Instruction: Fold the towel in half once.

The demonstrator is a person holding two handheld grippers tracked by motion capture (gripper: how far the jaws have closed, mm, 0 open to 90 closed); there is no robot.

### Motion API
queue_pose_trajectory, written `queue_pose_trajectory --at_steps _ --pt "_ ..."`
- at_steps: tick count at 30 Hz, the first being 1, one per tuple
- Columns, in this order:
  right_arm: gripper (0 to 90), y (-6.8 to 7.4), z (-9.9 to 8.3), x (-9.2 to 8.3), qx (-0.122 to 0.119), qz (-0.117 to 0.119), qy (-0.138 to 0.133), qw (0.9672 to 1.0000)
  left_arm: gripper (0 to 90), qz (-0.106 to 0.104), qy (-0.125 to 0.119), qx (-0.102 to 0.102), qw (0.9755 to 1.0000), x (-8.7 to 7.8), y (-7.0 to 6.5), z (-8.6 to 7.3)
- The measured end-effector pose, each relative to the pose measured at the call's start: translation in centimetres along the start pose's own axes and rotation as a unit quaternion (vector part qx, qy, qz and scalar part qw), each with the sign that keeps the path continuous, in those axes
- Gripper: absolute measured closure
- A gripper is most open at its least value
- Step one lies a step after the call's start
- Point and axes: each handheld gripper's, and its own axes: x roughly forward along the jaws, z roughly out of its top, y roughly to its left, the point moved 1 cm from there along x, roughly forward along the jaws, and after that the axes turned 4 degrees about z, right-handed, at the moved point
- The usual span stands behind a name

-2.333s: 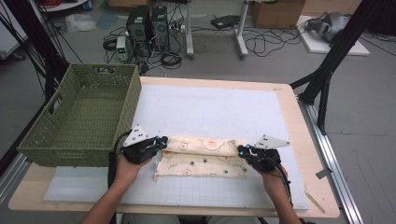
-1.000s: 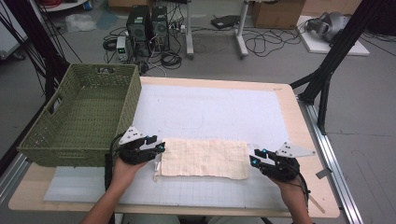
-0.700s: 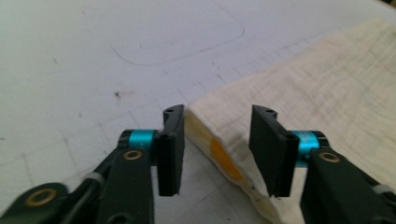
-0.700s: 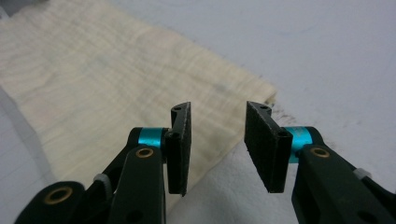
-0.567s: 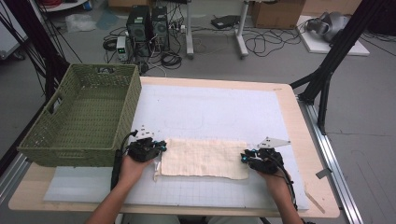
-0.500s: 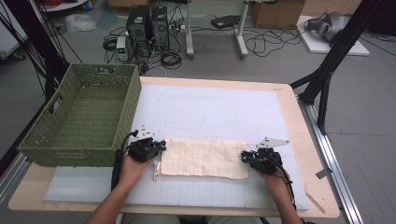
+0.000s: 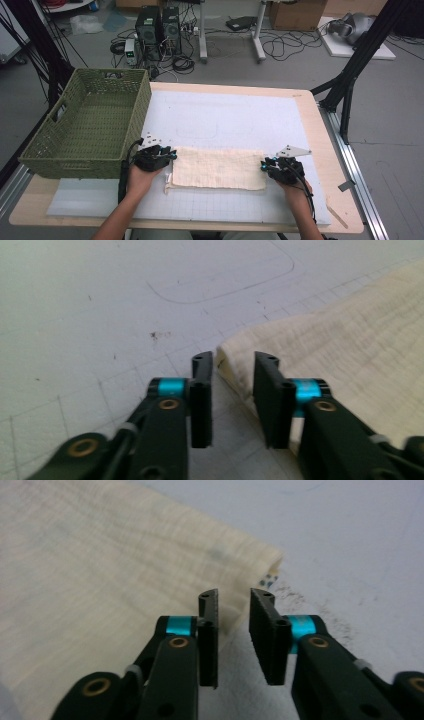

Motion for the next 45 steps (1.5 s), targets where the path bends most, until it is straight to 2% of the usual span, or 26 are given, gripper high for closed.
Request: queue_pose_trajectory --at_steps 4,7,9,11,12,15,19,20,21,22,23,24,26,29,30,34,37,45 --pt "61.2 -0.4 1.1 -0.2 -0.007 0.000 -0.023 0.9997 50.1 -0.008 -0.020 -0.003 0.9998 0.1 0.2 0.9" --pt "52.2 -0.5 2.0 0.4 -0.015 0.001 -0.030 0.9994 47.5 -0.018 -0.029 -0.001 0.9994 0.5 0.2 1.7" --pt "48.7 -0.6 2.6 1.0 -0.021 0.000 -0.033 0.9992 47.3 -0.018 -0.020 0.006 0.9996 1.1 0.3 2.1" --pt "47.1 -0.8 3.2 1.7 -0.019 0.004 -0.034 0.9992 46.6 -0.018 -0.008 0.003 0.9998 1.8 0.5 2.4" --pt "46.5 -0.9 3.4 2.1 -0.018 0.005 -0.030 0.9994 46.0 -0.021 -0.007 0.001 0.9997 2.1 0.5 2.3" --pt "46.7 -1.3 3.7 3.5 -0.018 0.015 -0.014 0.9996 46.0 -0.025 0.020 0.012 0.9994 3.0 0.4 2.2" --pt "49.2 -1.9 3.3 4.7 -0.014 0.028 0.015 0.9994 52.1 -0.032 0.040 0.018 0.9985 3.5 0.3 1.8" --pt "50.5 -2.0 3.2 4.9 -0.008 0.034 0.024 0.9991 55.6 -0.034 0.043 0.019 0.9983 3.4 0.3 1.8" --pt "52.4 -2.1 3.0 4.9 0.000 0.038 0.020 0.9991 64.9 -0.035 0.047 0.028 0.9979 3.3 0.3 1.8" --pt "58.7 -2.2 3.0 4.8 0.003 0.043 0.019 0.9989 70.1 -0.036 0.049 0.032 0.9976 3.2 0.3 1.8" --pt "67.4 -2.3 2.9 4.7 0.002 0.046 0.020 0.9988 78.9 -0.047 0.052 0.031 0.9970 3.1 0.3 1.8" --pt "77.2 -2.3 2.7 4.4 0.001 0.057 0.020 0.9982 85.5 -0.045 0.053 0.032 0.9971 3.0 0.3 1.8" --pt "85.0 -2.1 2.4 4.0 -0.003 0.059 0.018 0.9981 86.4 -0.035 0.049 0.032 0.9977 2.8 0.2 1.8" --pt "85.9 -1.7 2.1 3.3 -0.019 0.041 0.013 0.9989 86.6 -0.021 0.024 0.029 0.9991 2.4 0.3 2.1" --pt "85.9 -1.6 2.0 3.2 -0.022 0.036 0.009 0.9991 86.6 -0.016 0.009 0.023 0.9996 2.2 0.3 2.3" --pt "85.9 -1.1 2.3 3.1 -0.040 0.011 -0.008 0.9991 86.6 0.000 -0.024 0.016 0.9996 1.9 0.2 2.9" --pt "85.8 -1.3 2.9 3.1 -0.039 0.001 -0.025 0.9989 86.5 0.004 -0.031 0.012 0.9994 2.0 0.5 3.2" --pt "85.8 -2.2 4.9 4.9 -0.034 -0.027 -0.022 0.9988 86.2 0.022 -0.041 0.000 0.9989 3.1 1.1 3.9"
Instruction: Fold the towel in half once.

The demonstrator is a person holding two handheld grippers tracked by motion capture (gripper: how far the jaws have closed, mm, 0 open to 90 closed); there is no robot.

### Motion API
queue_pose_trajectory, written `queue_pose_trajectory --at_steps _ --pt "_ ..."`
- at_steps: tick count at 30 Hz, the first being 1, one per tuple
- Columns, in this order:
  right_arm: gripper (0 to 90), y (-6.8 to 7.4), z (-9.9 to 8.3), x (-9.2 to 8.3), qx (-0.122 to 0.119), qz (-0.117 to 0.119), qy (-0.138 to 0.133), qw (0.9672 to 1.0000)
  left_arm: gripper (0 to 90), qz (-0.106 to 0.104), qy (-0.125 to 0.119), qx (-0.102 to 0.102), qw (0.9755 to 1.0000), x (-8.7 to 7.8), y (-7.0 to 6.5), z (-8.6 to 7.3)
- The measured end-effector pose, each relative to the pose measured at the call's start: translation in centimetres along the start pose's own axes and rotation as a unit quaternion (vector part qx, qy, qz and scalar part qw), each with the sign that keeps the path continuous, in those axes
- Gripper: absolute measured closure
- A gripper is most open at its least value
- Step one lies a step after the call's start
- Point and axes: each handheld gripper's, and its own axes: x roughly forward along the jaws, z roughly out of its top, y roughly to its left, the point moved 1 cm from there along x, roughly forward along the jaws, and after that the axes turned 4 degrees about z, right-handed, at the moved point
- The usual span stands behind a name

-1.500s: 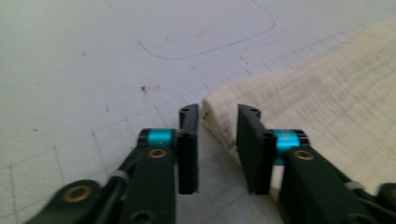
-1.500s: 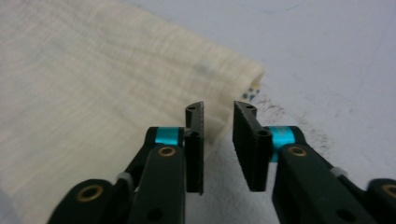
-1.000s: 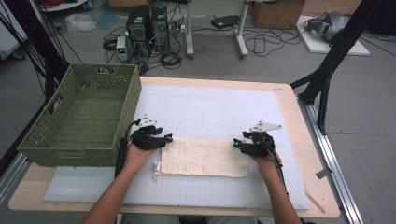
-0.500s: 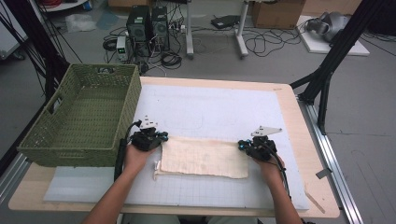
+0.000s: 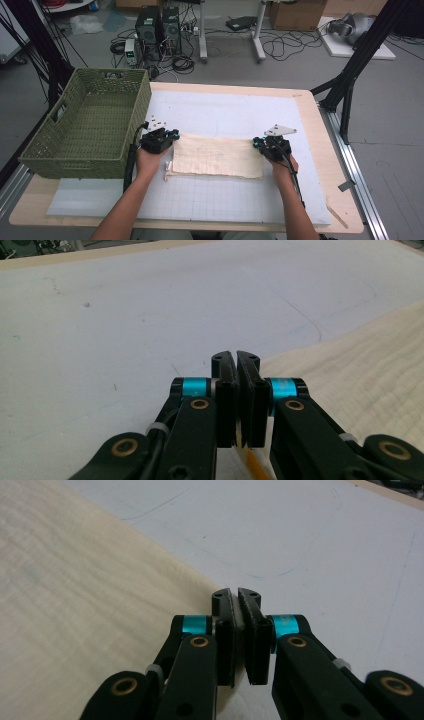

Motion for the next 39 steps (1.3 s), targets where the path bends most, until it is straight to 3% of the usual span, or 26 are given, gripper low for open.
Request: queue_pose_trajectory --at_steps 7,11,14,17,20,25,27,29,31,33,37,39 --pt "85.3 -0.2 0.6 1.6 0.006 -0.013 0.014 0.9998 82.3 0.000 0.016 -0.008 0.9998 0.9 0.4 -0.6" --pt "69.8 -0.2 0.4 1.9 0.022 -0.026 0.021 0.9992 58.0 0.008 0.012 -0.019 0.9997 0.5 0.5 -0.4" --pt "59.9 -0.4 0.5 1.1 0.030 -0.036 0.006 0.9989 53.0 0.008 0.001 -0.019 0.9998 -0.3 0.6 0.0" --pt "55.6 -0.6 0.8 -0.2 0.029 -0.040 -0.013 0.9987 52.5 0.005 -0.007 -0.012 0.9999 -1.2 0.5 0.3" --pt "54.4 -0.5 1.0 -1.3 0.032 -0.030 -0.028 0.9986 53.3 -0.002 -0.011 -0.004 0.9999 -2.0 0.3 0.3" --pt "56.8 0.4 0.9 -2.6 0.012 0.001 -0.036 0.9993 60.3 -0.028 -0.004 0.012 0.9995 -2.9 -0.4 -0.5" --pt "57.9 1.0 0.6 -2.8 0.002 0.012 -0.032 0.9994 61.8 -0.042 0.016 0.017 0.9988 -2.9 -0.9 -0.9" --pt "59.4 1.5 0.1 -2.8 0.000 0.023 -0.026 0.9994 62.4 -0.050 0.010 0.024 0.9984 -3.1 -1.3 -1.2" --pt "59.9 1.9 -0.5 -2.9 0.000 0.032 -0.020 0.9993 64.2 -0.057 0.021 0.033 0.9976 -3.1 -1.6 -1.6" --pt "60.9 2.5 -1.1 -2.9 -0.003 0.041 -0.007 0.9991 65.8 -0.060 0.038 0.041 0.9966 -3.0 -1.8 -2.0" --pt "61.7 3.4 -2.2 -3.0 -0.005 0.057 0.008 0.9983 65.9 -0.060 0.044 0.044 0.9962 -3.0 -2.1 -2.3" --pt "61.9 3.9 -2.8 -3.0 -0.009 0.067 0.016 0.9976 65.9 -0.062 0.062 0.047 0.9950 -2.8 -2.2 -2.6"
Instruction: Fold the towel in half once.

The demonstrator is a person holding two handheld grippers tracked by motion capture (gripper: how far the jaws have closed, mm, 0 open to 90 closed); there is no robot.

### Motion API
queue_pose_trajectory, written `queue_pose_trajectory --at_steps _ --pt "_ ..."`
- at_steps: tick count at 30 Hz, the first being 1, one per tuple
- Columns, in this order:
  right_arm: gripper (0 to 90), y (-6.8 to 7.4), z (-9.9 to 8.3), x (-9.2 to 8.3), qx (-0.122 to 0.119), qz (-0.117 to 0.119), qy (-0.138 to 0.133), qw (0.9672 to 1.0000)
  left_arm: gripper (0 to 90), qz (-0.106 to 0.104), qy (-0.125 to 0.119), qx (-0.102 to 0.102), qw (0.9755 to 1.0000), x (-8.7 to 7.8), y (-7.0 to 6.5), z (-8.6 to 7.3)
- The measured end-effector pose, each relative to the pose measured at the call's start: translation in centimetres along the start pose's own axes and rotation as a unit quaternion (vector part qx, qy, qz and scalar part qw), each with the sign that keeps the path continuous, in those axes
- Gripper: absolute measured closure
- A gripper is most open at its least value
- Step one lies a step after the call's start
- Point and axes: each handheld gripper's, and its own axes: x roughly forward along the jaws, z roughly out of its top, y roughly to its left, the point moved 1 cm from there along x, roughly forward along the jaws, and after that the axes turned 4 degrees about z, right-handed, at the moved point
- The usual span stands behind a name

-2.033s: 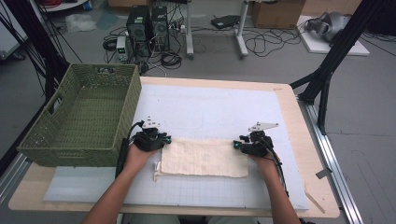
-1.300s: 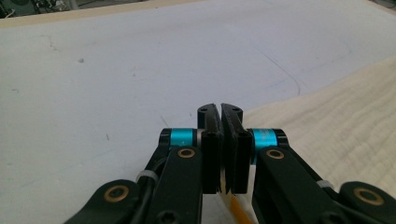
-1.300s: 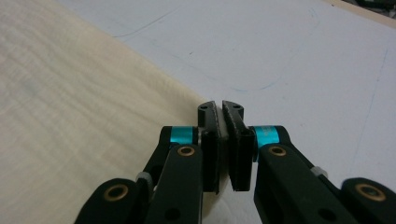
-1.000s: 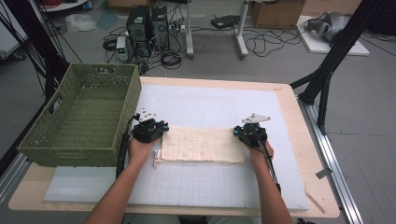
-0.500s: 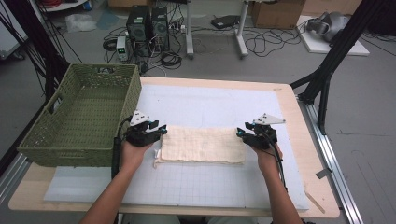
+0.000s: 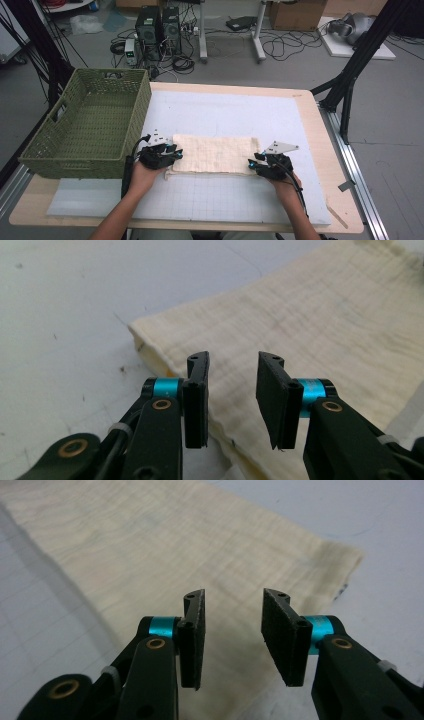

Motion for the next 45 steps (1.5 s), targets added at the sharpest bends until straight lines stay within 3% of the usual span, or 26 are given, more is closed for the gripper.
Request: queue_pose_trajectory --at_steps 5,10,16,20,24,26,27,31,36,38,45 --pt "62.5 0.5 -0.9 0.0 -0.002 0.010 0.017 0.9998 67.0 0.003 0.010 0.000 0.9999 0.1 -0.2 -0.8" --pt "62.7 0.4 -1.3 -0.4 -0.007 0.004 0.024 0.9997 70.2 0.019 0.013 0.017 0.9996 -0.2 -0.3 -1.2" --pt "62.8 0.4 -1.8 -1.0 -0.007 -0.006 0.027 0.9996 70.0 0.027 0.015 0.005 0.9995 -0.5 -0.2 -1.5" --pt "58.2 0.4 -1.8 -1.8 0.003 -0.001 0.009 1.0000 67.6 0.020 -0.014 -0.001 0.9997 -1.0 0.0 -1.5" --pt "52.7 0.2 -1.1 -3.5 0.008 0.000 -0.038 0.9993 59.5 0.012 -0.052 -0.014 0.9985 -1.9 0.4 -1.1" --pt "47.3 0.2 -1.1 -4.1 0.004 -0.011 -0.048 0.9988 52.3 0.003 -0.076 -0.019 0.9969 -2.2 0.3 -0.8" --pt "44.5 0.1 -1.1 -4.2 0.005 -0.015 -0.051 0.9986 49.7 0.001 -0.096 -0.020 0.9952 -2.5 0.3 -0.6" --pt "34.4 -0.3 -1.3 -5.3 0.011 -0.036 -0.065 0.9971 37.3 -0.013 -0.138 -0.023 0.9900 -3.3 0.3 0.2" --pt "19.7 -0.5 -1.5 -6.1 0.015 -0.053 -0.077 0.9956 23.7 -0.033 -0.147 -0.040 0.9878 -3.7 0.5 0.6" --pt "13.3 -0.6 -1.6 -6.2 0.012 -0.054 -0.077 0.9955 17.8 -0.033 -0.150 -0.037 0.9874 -3.8 0.5 0.7" --pt "11.6 -1.0 -1.6 -6.6 0.022 -0.059 -0.084 0.9945 17.6 -0.044 -0.153 -0.036 0.9866 -3.9 0.6 0.8"
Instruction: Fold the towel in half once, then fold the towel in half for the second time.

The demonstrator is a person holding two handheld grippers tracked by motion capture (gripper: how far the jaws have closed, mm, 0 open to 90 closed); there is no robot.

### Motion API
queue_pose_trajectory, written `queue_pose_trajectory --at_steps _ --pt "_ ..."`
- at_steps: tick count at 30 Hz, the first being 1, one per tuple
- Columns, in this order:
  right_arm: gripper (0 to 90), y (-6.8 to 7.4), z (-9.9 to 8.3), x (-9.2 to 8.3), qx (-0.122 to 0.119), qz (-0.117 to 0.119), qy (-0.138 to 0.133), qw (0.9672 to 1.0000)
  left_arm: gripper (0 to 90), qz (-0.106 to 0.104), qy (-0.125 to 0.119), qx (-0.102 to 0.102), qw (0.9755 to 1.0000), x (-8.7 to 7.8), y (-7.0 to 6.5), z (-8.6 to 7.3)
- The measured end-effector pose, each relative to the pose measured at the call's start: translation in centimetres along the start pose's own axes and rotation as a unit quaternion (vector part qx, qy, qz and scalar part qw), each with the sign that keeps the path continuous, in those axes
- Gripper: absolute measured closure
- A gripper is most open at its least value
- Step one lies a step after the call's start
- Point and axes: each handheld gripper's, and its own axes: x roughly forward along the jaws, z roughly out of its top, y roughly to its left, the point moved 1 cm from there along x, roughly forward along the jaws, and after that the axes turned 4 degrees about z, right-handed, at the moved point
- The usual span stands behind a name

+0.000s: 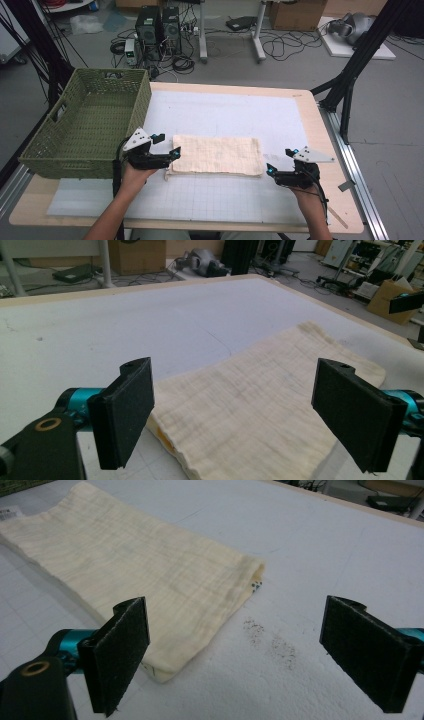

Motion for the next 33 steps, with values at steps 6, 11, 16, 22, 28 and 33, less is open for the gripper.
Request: queue_pose_trajectory --at_steps 6,11,16,22,28,33 --pt "11.5 -0.05 -0.18 0.11 -0.003 -0.001 0.003 1.0000 17.7 0.002 0.002 0.000 1.0000 0.01 -0.01 -0.02" --pt "11.5 0.05 -0.05 0.12 -0.007 -0.002 0.001 1.0000 17.7 0.001 0.007 -0.003 1.0000 0.11 0.09 -0.10" --pt "11.5 0.02 -0.04 0.12 -0.003 -0.004 -0.001 1.0000 17.7 0.004 0.012 0.000 0.9999 0.18 0.10 -0.17" --pt "11.5 0.00 0.00 0.12 -0.002 -0.003 -0.004 1.0000 17.7 0.005 0.013 -0.005 0.9999 0.20 0.25 -0.20" --pt "11.5 -0.02 -0.08 0.25 -0.002 -0.001 -0.002 1.0000 17.8 0.007 0.015 -0.003 0.9999 0.22 0.27 -0.26" --pt "11.5 -0.22 -0.15 0.05 0.002 -0.001 -0.006 1.0000 18.1 0.007 0.025 -0.005 0.9996 0.69 0.30 -0.22"
